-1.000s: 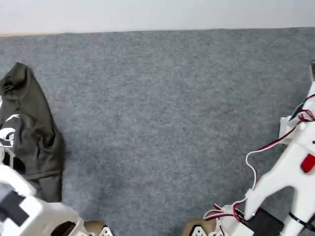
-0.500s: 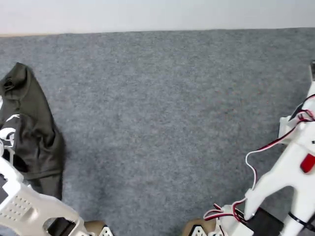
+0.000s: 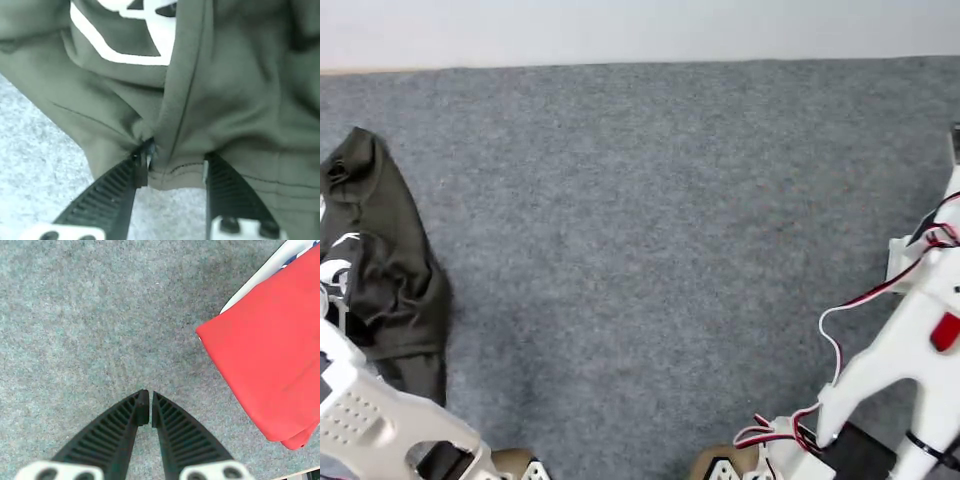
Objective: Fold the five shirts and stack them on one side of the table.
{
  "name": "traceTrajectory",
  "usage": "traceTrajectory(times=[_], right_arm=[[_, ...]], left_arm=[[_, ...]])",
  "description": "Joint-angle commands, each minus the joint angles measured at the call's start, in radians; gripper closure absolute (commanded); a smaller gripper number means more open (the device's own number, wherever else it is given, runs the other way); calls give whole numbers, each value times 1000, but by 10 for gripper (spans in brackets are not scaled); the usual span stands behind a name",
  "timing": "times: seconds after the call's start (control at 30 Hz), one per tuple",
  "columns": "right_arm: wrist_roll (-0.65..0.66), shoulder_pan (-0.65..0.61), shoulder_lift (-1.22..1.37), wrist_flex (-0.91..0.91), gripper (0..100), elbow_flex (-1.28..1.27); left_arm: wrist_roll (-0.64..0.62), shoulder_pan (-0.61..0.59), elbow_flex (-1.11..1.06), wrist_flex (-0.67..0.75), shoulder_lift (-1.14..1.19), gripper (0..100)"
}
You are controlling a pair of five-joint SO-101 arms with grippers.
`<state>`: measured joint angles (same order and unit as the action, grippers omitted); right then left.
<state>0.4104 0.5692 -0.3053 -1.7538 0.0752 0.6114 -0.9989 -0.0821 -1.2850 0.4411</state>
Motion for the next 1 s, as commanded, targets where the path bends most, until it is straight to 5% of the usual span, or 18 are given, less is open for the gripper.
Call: traceTrajectory(times=[0.0, 0.2, 0.47, 0.73, 0.97], right_arm=[[3, -8, -42, -44, 983, 9], [3, -8, -42, -44, 983, 9], [3, -8, -41, -44, 983, 9], [3, -8, -41, -44, 983, 9], [3, -4, -41, -44, 983, 9]], left_arm=[[-9, 32, 10, -43, 58, 824], [-8, 92, 19, -124, 29, 1000], [-12, 221, 22, -247, -267, 998], [-192, 606, 25, -348, -663, 998], [-324, 947, 25, -396, -726, 998]])
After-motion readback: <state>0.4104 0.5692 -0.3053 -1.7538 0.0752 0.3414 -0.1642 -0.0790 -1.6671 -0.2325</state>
